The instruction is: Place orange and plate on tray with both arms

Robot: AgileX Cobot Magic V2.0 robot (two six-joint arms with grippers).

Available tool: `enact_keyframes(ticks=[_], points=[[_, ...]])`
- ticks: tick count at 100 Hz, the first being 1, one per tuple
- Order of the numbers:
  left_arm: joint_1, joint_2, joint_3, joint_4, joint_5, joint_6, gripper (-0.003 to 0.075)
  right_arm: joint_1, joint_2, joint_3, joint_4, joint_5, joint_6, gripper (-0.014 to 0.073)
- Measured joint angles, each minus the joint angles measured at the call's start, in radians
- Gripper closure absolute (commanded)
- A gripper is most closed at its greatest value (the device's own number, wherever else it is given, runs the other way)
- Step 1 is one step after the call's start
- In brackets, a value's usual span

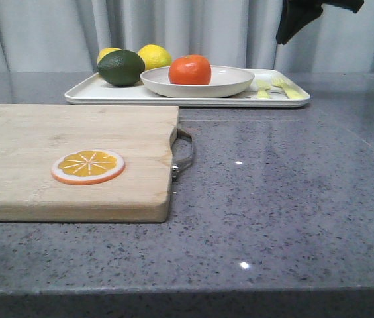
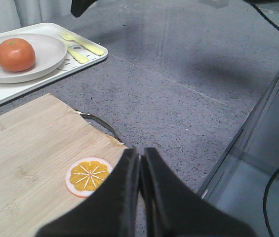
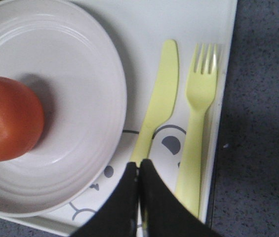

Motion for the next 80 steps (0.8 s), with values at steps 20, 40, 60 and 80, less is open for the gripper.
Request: enact_keyframes(ticks=[20, 40, 60, 80], points=[[0.000, 0.000, 0.000, 0.000, 0.000, 0.000, 0.0740, 0.051, -0.070, 0.000, -0.059, 0.008, 0.000, 0.0631], [0.000, 0.000, 0.000, 0.000, 0.000, 0.000, 0.0740, 0.111, -0.145, 0.000, -0.085, 0.010, 0.000, 0.0631], [0.000, 0.000, 0.000, 0.000, 0.000, 0.000, 0.0740, 0.123, -0.231, 0.008, -0.091, 0.010, 0.000, 0.0631], [0.000, 0.000, 0.000, 0.000, 0.000, 0.000, 0.0740, 0.123, -0.354, 0.136, -0.095, 0.010, 0.000, 0.0631]])
